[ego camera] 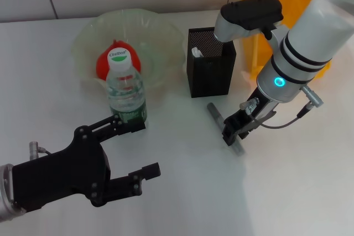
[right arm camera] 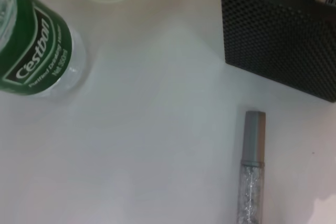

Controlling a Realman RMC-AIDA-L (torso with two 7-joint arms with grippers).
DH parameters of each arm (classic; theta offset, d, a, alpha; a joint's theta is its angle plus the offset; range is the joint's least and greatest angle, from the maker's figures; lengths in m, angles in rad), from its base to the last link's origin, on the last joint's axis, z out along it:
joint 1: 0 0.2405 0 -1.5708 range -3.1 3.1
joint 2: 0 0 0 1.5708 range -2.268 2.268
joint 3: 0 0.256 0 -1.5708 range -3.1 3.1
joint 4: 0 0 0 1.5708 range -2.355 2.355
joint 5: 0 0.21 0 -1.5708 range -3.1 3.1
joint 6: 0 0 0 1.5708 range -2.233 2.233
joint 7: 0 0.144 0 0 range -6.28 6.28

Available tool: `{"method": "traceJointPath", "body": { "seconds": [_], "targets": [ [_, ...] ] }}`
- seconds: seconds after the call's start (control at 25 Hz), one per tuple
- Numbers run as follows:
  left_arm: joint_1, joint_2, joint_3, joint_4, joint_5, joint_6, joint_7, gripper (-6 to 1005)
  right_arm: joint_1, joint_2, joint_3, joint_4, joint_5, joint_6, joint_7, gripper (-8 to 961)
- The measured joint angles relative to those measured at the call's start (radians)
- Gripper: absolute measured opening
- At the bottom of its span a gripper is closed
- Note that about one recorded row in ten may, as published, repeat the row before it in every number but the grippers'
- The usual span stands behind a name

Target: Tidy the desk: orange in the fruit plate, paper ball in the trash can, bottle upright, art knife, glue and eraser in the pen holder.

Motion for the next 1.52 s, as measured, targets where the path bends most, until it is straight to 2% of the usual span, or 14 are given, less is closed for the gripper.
{"method": "traceJointPath", "body": {
  "seconds": [1.0,1.2,1.52],
  "targets": [
    [0.01,0.0,-0.003,0.0,0.0,0.011,0.006,785,0.009,0.0,-0.012,0.022,0.0,0.006,0.001,300],
    [0.011,0.0,-0.003,0.0,0.0,0.011,0.006,785,0.012,0.0,-0.018,0.022,0.0,0.002,0.001,183],
    [0.011,0.001,-0.003,0.0,0.0,0.012,0.005,785,0.012,-0.001,-0.02,0.009,-0.006,-0.021,0.001,131]
  ]
}}
